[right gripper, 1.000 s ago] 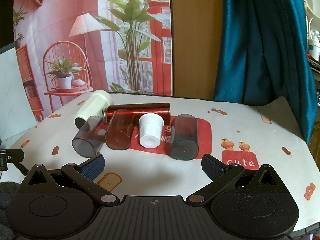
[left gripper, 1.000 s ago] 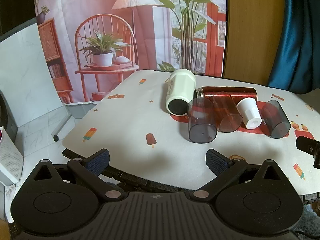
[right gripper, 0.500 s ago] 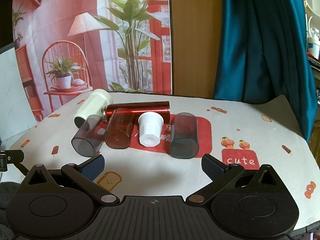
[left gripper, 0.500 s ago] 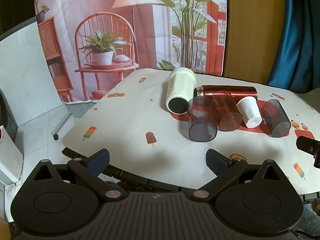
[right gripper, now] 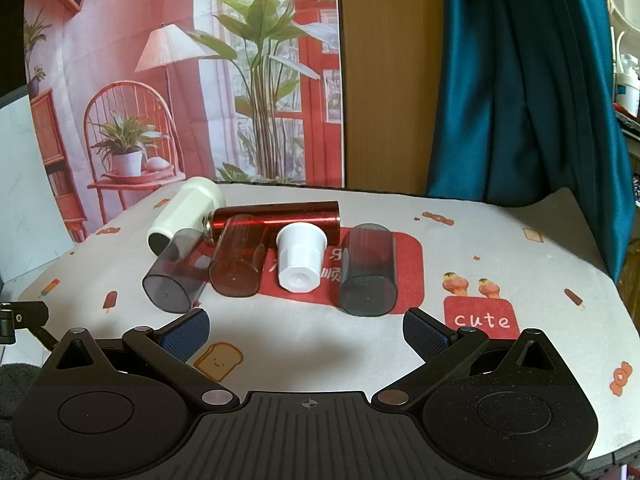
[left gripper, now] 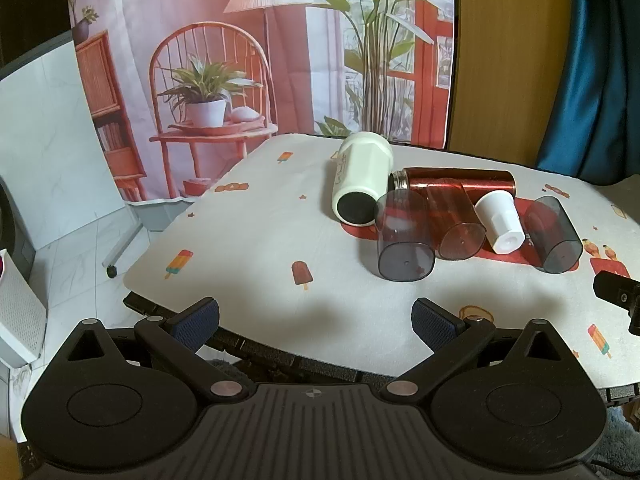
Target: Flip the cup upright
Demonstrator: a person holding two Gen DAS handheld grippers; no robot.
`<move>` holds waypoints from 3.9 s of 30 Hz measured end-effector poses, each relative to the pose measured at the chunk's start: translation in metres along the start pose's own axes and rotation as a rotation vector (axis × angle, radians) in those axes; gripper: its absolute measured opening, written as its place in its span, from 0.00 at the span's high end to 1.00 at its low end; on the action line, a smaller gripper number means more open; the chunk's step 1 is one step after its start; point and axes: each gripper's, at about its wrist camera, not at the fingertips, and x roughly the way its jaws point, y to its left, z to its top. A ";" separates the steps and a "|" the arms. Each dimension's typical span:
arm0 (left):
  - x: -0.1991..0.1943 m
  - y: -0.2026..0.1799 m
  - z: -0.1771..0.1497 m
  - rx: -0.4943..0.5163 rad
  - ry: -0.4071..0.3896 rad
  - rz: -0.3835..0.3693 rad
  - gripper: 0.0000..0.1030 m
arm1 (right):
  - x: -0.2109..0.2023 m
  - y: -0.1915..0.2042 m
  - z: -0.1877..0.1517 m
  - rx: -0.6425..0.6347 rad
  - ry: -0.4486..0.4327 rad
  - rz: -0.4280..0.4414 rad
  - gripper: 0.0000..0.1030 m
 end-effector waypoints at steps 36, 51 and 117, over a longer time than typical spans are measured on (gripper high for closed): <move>0.001 0.001 -0.002 -0.003 0.012 -0.003 0.00 | 0.001 0.001 -0.004 0.003 0.005 0.001 0.00; 0.003 0.003 0.001 -0.010 0.028 -0.010 0.00 | 0.002 0.005 -0.007 0.004 0.016 0.005 0.00; 0.165 -0.051 0.072 0.021 0.225 -0.237 0.40 | 0.073 -0.046 -0.005 0.220 0.103 0.182 0.00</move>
